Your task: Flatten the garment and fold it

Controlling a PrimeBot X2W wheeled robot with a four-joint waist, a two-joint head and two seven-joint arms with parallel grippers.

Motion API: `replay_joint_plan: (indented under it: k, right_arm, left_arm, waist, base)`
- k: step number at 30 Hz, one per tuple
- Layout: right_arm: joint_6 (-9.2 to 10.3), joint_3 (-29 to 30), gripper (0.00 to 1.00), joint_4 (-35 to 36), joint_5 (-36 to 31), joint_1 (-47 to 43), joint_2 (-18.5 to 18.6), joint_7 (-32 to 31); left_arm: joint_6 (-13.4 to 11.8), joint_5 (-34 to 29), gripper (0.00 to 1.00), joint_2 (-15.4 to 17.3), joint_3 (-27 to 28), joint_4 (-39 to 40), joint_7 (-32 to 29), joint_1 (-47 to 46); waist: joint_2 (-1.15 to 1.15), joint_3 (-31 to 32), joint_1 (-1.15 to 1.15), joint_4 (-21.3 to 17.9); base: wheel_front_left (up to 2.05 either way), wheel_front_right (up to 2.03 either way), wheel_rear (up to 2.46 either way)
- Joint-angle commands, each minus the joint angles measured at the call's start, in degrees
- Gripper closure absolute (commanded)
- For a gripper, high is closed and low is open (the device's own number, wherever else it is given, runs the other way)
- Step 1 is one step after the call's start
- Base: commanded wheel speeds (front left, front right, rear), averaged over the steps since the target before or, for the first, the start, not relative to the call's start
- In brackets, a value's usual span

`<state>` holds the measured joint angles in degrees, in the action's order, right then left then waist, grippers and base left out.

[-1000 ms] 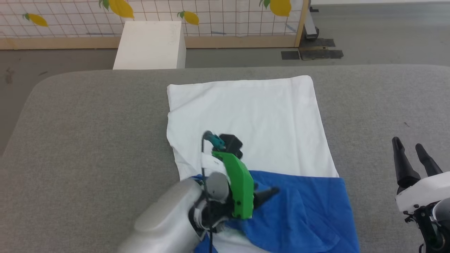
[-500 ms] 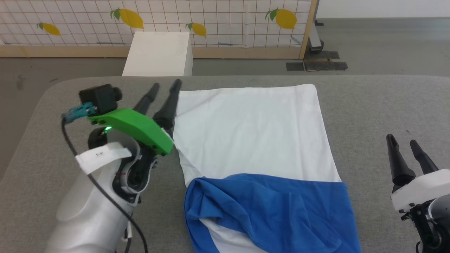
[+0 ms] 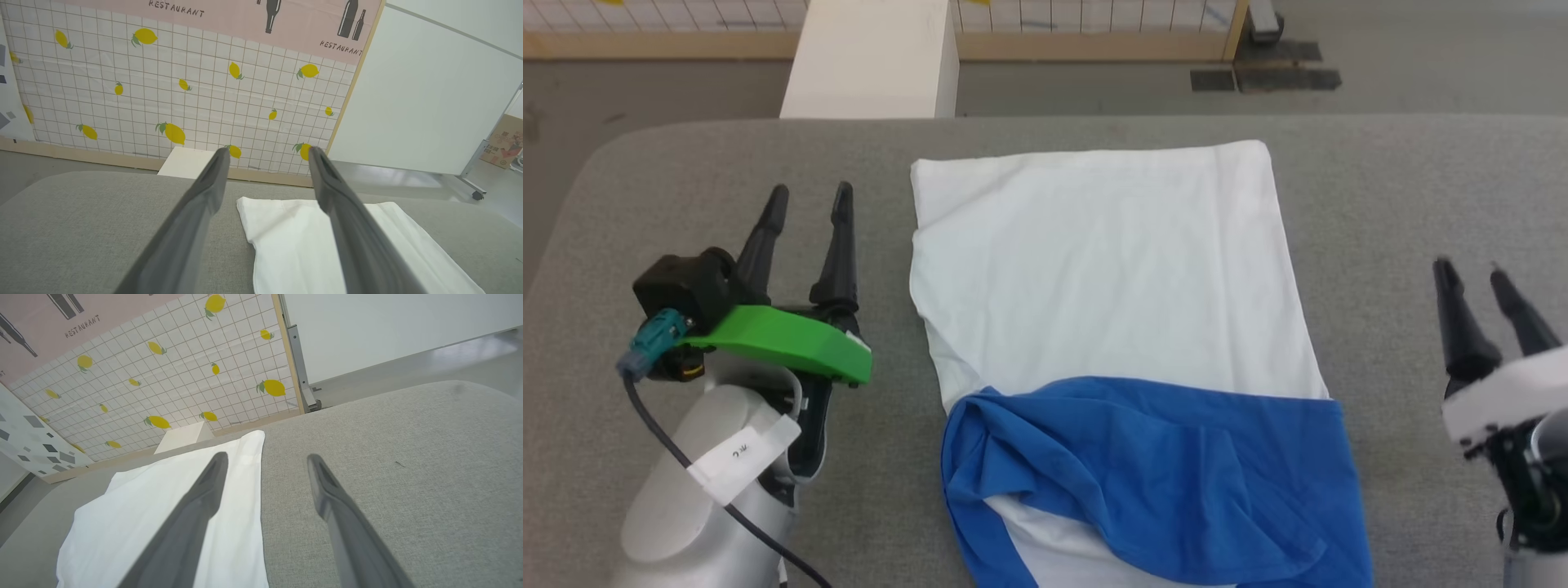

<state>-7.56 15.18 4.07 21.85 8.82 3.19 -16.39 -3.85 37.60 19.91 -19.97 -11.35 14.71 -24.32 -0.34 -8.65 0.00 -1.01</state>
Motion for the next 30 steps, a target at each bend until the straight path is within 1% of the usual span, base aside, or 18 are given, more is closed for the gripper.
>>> replay_joint_plan:
  k: [1,5,11,14,18,21,24,28,30]
  right_arm:
    - [0.08,0.19,0.00,-0.12,-0.55,2.72,0.43,-0.54]
    - [0.08,0.19,0.00,-2.35,-1.26,10.39,2.11,-3.79]
    - [0.08,-0.37,0.00,-8.88,-2.90,25.32,6.16,-10.97]
    - [0.08,-0.63,0.00,-13.09,-5.40,33.34,8.89,-14.91]
    - [0.08,-1.72,0.00,-18.61,-8.50,42.34,11.26,-20.50]
    - [0.08,-4.62,0.00,-22.03,-10.93,47.35,13.23,-25.50]
    - [0.08,-6.79,0.00,-25.08,-13.09,51.19,14.24,-30.96]
    - [0.08,-9.39,0.00,-27.26,-15.43,53.74,15.38,-36.13]
    - [0.08,-10.35,0.00,-27.65,-15.88,54.53,15.67,-37.59]
  left_arm:
    - [-0.29,-1.10,0.00,-0.77,1.33,1.20,0.26,1.01]
    - [0.27,-3.32,0.00,-2.48,4.20,3.84,0.28,1.59]
    - [1.91,-5.61,0.00,-5.09,7.19,6.71,0.28,-0.02]
    - [3.06,-6.93,0.00,-6.53,7.85,7.74,0.29,-1.71]
    - [4.32,-8.43,0.00,-8.37,8.39,8.34,0.29,-3.34]
    - [5.24,-9.25,0.00,-9.55,8.79,8.27,0.29,-4.15]
    - [6.18,-9.97,0.00,-10.68,9.37,7.92,0.29,-4.80]
    - [7.34,-10.73,0.00,-12.17,10.11,7.48,0.29,-5.64]
    - [7.84,-11.17,0.00,-12.72,10.48,7.37,0.29,-5.92]
  waist:
    - [0.34,-4.34,0.00,0.39]
    - [0.34,-8.85,0.00,0.95]
    - [0.34,-15.92,0.00,3.02]
    - [0.34,-19.62,0.00,4.94]
    - [0.34,-23.70,0.00,7.36]
    - [0.34,-26.18,0.00,8.79]
    - [0.34,-28.32,0.00,9.91]
    - [0.34,-30.22,0.00,11.13]
    - [0.34,-30.89,0.00,11.50]
  base:
    - [0.00,0.00,0.00]
    - [0.00,0.00,0.00]
    - [0.00,0.00,0.00]
    - [0.00,0.00,0.00]
    - [0.00,0.00,0.00]
    - [0.00,0.00,0.00]
    - [0.00,0.00,0.00]
    - [0.00,0.00,0.00]
    - [0.00,0.00,0.00]
